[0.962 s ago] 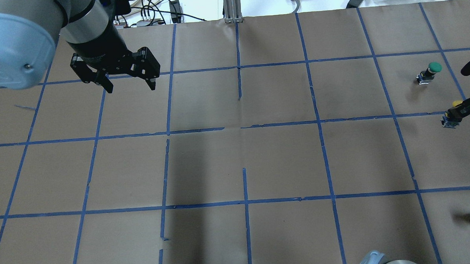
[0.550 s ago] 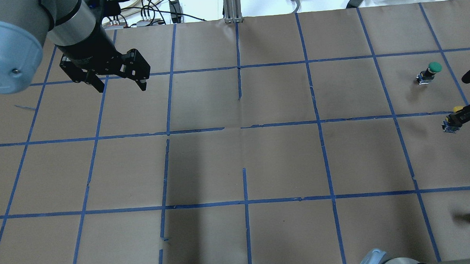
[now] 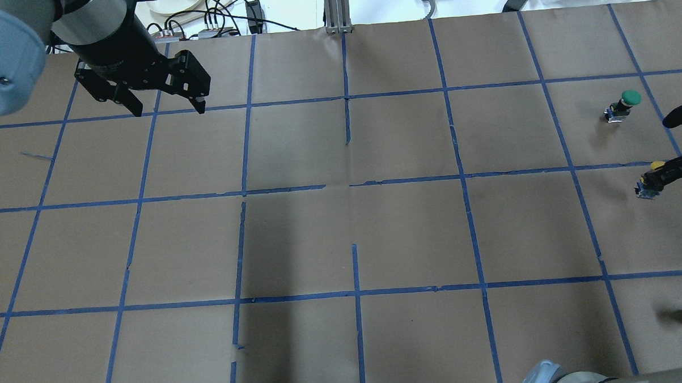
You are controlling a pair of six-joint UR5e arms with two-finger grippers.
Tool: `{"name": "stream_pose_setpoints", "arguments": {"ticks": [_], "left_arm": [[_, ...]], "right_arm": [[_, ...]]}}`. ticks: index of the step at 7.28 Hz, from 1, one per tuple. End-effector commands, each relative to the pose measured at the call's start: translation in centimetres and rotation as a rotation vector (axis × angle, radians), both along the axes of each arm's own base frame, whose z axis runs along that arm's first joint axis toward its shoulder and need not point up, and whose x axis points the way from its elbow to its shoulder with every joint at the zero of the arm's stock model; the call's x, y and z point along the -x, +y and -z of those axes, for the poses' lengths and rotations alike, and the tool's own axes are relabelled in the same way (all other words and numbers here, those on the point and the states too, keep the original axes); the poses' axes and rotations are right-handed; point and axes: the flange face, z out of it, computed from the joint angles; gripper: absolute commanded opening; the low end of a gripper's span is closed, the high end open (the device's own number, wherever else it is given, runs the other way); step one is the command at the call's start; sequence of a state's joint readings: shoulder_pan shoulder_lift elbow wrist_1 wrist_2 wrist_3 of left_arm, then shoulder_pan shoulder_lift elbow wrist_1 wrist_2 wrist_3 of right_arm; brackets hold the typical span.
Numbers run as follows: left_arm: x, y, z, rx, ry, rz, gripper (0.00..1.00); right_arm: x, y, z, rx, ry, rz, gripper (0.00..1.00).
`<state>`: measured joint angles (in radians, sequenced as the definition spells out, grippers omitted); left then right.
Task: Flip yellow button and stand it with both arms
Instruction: 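Lower the yellow button upright onto the table with the right gripper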
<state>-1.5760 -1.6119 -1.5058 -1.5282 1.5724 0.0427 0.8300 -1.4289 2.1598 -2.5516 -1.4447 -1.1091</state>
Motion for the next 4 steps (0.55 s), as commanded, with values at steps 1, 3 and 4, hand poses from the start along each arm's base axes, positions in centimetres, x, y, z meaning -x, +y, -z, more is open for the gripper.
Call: {"name": "stream_pose_setpoints", "arguments": {"ticks": [1, 3, 4], "left_arm": [[0.4, 0.2, 0.1, -0.005, -0.007, 0.022, 1.00], [0.3, -0.1, 0.4, -0.010, 0.002, 0.020, 1.00], [0.4, -0.1, 0.3, -0.004, 0.005, 0.021, 1.00]], "right_arm": [[-0.1, 0.1, 0.3, -0.007, -0.001, -0.001, 0.23], [0.3, 0.3, 0.3, -0.007, 0.000, 0.004, 0.23], [1.0, 0.6, 0.9, -0.015, -0.009, 0.019, 0.23]]}}
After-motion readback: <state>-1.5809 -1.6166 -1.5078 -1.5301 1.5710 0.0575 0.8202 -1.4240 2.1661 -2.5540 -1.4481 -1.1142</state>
